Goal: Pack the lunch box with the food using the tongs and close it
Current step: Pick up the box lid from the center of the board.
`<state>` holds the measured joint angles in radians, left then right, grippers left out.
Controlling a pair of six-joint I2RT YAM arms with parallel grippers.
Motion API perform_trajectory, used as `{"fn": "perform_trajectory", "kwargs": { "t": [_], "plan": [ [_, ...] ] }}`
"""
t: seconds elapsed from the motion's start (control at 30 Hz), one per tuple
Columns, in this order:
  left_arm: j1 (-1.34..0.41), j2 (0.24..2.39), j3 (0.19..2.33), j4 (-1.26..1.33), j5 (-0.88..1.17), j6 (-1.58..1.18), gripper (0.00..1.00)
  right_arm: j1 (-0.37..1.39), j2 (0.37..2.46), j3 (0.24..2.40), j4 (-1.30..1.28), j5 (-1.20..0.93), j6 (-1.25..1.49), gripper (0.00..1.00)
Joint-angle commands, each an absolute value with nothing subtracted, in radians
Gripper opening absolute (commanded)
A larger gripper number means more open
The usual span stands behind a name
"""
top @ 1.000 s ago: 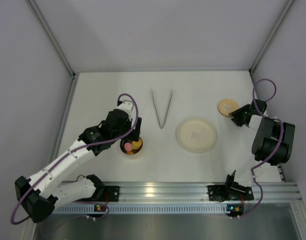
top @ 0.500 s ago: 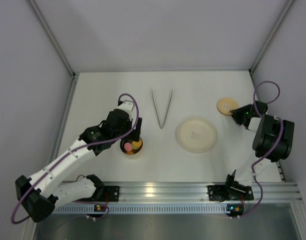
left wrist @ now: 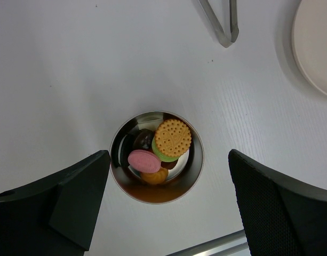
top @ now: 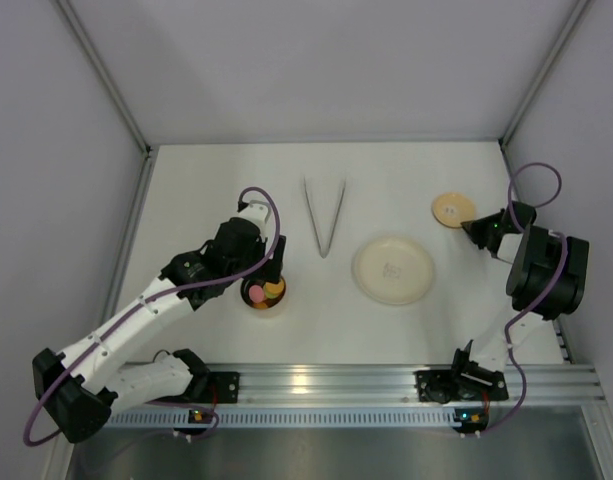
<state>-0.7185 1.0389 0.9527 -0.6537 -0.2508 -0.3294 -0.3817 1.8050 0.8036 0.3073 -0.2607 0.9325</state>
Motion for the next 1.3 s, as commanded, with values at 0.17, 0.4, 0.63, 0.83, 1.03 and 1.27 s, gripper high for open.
{"fn": "perform_trajectory", "kwargs": {
  "t": [0.17,0.4,0.63,0.83,1.03,1.27],
  "plan": [
    [-0.715,1.042,0.951,-0.614,-0.242,-0.318,0.97,-0.388,1.792,0.808,0.336,-0.284,0.927,0.00],
    [-0.715,1.043,0.953,-0.614,-0.241,-0.318,0.97,-0.388,1.675,0.811,0.292,-0.322,0.927,0.00],
    [-0.715,1.042,0.953,-0.617,-0.245,-0.318,0.97,-0.364,1.566,0.838,0.196,-0.362,0.911,0.00],
    [-0.715,1.035,0.956,-0.618,-0.262,-0.324,0.97,-0.269,1.454,0.873,0.072,-0.357,0.865,0.00],
    [-0.715,1.011,0.960,-0.618,-0.319,-0.344,0.97,-0.049,1.394,0.957,-0.061,-0.304,0.824,0.00],
    [-0.713,0.924,0.959,-0.607,-0.428,-0.373,0.98,0.247,1.417,1.028,-0.106,-0.244,0.821,0.00]
  ]
}}
